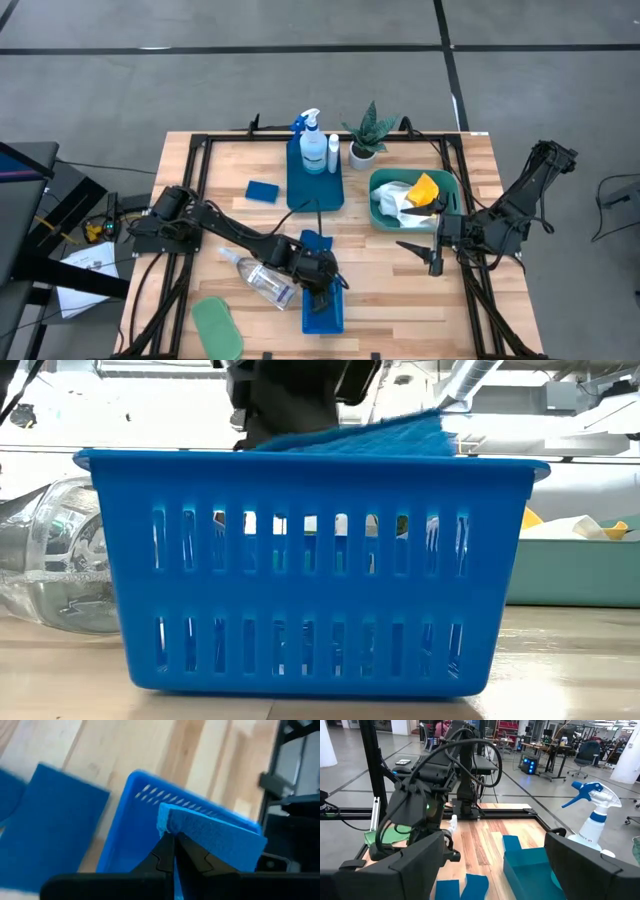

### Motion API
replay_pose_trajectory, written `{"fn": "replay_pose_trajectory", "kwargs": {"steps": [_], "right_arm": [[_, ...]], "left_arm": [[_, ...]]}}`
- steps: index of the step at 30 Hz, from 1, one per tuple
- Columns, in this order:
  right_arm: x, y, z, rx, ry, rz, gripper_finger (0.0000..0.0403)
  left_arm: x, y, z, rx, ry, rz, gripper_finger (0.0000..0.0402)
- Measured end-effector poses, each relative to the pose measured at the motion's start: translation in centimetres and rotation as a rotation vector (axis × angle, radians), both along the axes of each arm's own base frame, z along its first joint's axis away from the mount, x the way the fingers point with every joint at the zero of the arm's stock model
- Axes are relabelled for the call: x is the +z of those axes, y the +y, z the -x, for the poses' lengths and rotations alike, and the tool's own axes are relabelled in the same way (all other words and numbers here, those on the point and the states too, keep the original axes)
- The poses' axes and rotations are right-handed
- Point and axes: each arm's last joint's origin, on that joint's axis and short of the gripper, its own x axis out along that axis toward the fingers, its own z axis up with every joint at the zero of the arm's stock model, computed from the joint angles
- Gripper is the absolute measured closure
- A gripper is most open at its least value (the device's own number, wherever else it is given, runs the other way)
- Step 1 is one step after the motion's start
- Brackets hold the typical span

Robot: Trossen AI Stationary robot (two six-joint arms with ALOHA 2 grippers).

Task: Pick & Place Kitchen Items
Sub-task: Put the blue sponge into the blue basket

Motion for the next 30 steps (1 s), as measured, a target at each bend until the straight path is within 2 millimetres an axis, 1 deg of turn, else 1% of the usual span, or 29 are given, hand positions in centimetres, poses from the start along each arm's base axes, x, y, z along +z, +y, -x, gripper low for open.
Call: {"fn": "replay_pose_trajectory", "kwargs": {"steps": [4, 13, 28, 30], "right_arm": [[0.0, 0.0, 0.0, 0.000, 0.001, -0.001, 0.0067], [0.0, 0.0, 0.0, 0.001, 0.001, 0.000, 0.0067], [0.0, 0.0, 0.0, 0.001, 0.002, 0.002, 0.0067], [0.0, 0.0, 0.0, 0.001, 0.002, 0.002, 0.0067]], "left_arm": [[-0.3, 0.1, 0.2, -0.005, 0.034, -0.026, 0.0401], [-1.0, 0.1, 0.1, -0.015, 0.053, -0.040, 0.0401], [-1.0, -0.3, 0.2, -0.023, 0.045, -0.041, 0.0401], [-1.3, -0.4, 0.1, -0.023, 0.044, -0.041, 0.0401]]}}
